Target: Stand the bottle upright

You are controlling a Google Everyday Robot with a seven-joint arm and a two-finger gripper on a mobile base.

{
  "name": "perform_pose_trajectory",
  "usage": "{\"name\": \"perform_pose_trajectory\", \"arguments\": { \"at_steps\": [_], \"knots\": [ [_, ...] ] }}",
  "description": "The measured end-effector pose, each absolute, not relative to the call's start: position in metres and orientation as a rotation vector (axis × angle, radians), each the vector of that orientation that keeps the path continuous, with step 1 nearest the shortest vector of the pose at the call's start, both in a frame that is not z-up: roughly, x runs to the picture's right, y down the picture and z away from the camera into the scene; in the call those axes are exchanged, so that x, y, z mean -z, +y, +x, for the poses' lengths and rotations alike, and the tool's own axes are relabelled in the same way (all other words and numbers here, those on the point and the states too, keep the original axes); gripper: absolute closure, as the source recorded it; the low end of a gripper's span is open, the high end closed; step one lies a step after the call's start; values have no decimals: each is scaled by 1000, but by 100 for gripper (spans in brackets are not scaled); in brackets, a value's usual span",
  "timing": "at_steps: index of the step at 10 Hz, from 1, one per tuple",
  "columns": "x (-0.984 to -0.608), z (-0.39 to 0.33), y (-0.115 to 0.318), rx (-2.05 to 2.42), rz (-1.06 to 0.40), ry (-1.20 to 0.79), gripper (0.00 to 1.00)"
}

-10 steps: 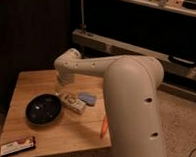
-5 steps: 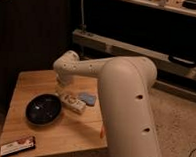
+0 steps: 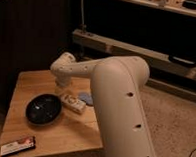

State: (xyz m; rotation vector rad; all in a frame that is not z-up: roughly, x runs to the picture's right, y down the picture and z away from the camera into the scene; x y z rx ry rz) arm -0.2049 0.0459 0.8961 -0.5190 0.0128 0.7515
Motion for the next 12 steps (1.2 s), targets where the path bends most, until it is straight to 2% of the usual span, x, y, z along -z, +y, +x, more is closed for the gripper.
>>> {"name": "perform_pose_trajectory", "arguments": {
  "at_steps": [5,12],
  "knots": [
    [-905,-204,52,-737,-526,24,35],
    [-866,-228,75,-646,-582,-30,35]
  ]
}}
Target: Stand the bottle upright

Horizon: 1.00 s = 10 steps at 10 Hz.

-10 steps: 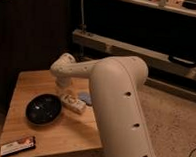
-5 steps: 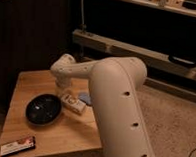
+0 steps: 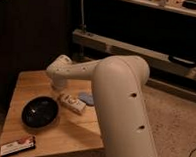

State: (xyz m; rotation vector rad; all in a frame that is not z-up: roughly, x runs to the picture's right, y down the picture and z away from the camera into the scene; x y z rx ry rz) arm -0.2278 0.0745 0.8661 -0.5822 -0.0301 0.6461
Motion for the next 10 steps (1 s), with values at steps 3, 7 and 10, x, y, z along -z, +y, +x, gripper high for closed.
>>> {"name": "perform_pose_trajectory", "arguments": {
  "at_steps": [3,7,10],
  "knots": [
    [-864,-234,82,-636,-574,-20,35],
    [-870,-226,50,-692,-547,-32,35],
    [-860,-219,16,-731,-554,-63,35]
  ]
}}
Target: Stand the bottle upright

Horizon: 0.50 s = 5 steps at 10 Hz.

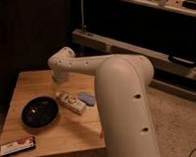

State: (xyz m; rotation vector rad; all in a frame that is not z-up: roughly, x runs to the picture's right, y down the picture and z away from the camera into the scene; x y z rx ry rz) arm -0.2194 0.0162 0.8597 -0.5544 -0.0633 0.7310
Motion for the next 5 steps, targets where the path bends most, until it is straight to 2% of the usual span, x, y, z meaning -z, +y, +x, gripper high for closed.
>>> {"name": "perform_pose_trajectory", "arguments": {
  "at_steps": [2,5],
  "knots": [
    [-862,-218,14,-733,-560,-49,35],
    [-882,-219,38,-712,-573,-25,35]
  ]
}}
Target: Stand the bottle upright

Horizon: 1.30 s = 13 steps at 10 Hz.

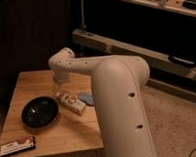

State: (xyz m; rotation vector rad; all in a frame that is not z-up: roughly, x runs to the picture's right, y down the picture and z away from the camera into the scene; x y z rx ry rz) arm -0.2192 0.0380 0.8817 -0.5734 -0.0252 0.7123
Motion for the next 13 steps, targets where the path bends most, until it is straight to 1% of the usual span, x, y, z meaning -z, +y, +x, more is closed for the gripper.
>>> {"name": "perform_pose_trajectory", "arguments": {
  "at_steps": [5,13],
  "knots": [
    [-885,-216,53,-682,-584,-11,35],
    [-887,-236,75,-623,-617,-19,35]
  ]
}}
